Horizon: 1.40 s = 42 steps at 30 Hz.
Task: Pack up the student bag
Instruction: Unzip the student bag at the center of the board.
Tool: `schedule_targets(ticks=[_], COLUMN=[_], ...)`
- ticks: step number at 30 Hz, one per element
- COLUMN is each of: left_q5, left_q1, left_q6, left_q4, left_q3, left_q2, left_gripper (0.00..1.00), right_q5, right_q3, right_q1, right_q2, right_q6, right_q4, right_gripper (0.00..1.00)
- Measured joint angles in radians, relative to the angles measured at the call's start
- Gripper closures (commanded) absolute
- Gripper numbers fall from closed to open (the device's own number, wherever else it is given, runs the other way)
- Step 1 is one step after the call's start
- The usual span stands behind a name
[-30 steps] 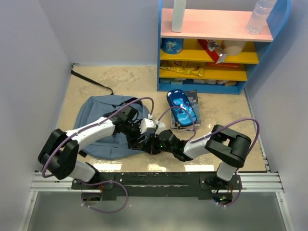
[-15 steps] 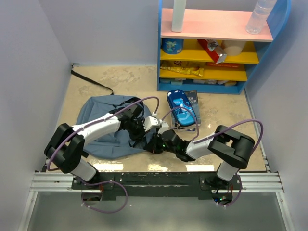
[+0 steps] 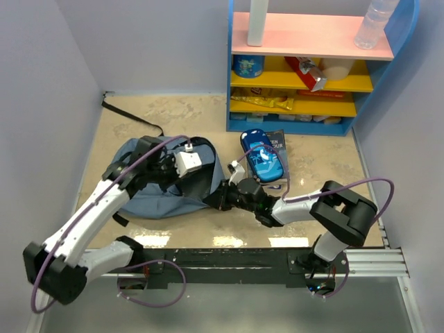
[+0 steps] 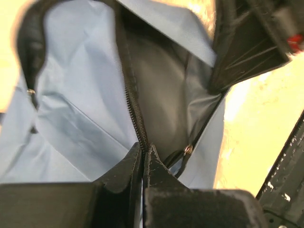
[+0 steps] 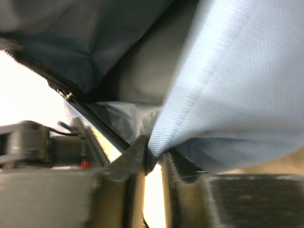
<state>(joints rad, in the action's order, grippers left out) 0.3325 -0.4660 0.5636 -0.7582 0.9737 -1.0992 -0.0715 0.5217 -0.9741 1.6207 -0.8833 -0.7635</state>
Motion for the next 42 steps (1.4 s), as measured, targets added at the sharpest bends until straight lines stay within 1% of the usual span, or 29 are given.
schedule_targets(ticks=[2, 3, 7, 10, 14, 18, 22, 25, 30, 34, 38, 42], left_q5=[0.0, 0.001, -0.013, -0.011, 0.005, 0.026, 0.04, 0.053, 0.061, 0.068, 0.078, 0.084], left_q1=[0.006, 0.006, 0.006, 0.008, 0.008, 0.008, 0.008, 0.008, 0.008, 0.008, 0.008, 0.008], left_q6=[0.016, 0.025, 0.034, 0.044, 0.08, 0.116, 0.138, 0.151, 0.167, 0.192, 0.216, 0.232], left_q4=[-0.023, -0.035, -0.045, -0.048, -0.052, -0.066, -0.091, -0.098, -0.098, -0.099, -0.106, -0.11], left_q3=[0.001, 0.001, -0.002, -0.025, -0.063, -0.103, -0.122, -0.122, -0.122, -0.147, -0.161, -0.161], left_q2=[0.093, 0.138, 0.281, 0.364, 0.417, 0.427, 0.419, 0.413, 0.412, 0.413, 0.408, 0.391], left_gripper=[1.0, 1.0, 1.0, 1.0, 1.0, 1.0, 1.0, 1.0, 1.0, 1.0, 1.0, 1.0], right_q5=[-0.002, -0.004, 0.001, 0.016, 0.044, 0.043, -0.01, -0.044, -0.151, -0.21, -0.254, -0.294], right_q3=[0.033, 0.048, 0.09, 0.122, 0.195, 0.317, 0.428, 0.487, 0.546, 0.551, 0.566, 0.612], right_q1=[0.0, 0.0, 0.0, -0.001, 0.019, 0.082, 0.167, 0.204, 0.214, 0.219, 0.23, 0.235], right_q2=[-0.022, -0.035, -0.095, -0.185, -0.29, -0.298, -0.234, -0.163, -0.037, 0.005, 0.026, 0.094], right_q6=[0.013, 0.019, 0.042, 0.074, 0.119, 0.144, 0.139, 0.134, 0.107, 0.09, 0.079, 0.071], right_q4=[0.027, 0.045, 0.155, 0.281, 0.42, 0.475, 0.488, 0.52, 0.607, 0.68, 0.691, 0.667], right_gripper=[0.55, 0.03, 0.01, 0.01, 0.01, 0.01, 0.01, 0.01, 0.01, 0.01, 0.01, 0.01])
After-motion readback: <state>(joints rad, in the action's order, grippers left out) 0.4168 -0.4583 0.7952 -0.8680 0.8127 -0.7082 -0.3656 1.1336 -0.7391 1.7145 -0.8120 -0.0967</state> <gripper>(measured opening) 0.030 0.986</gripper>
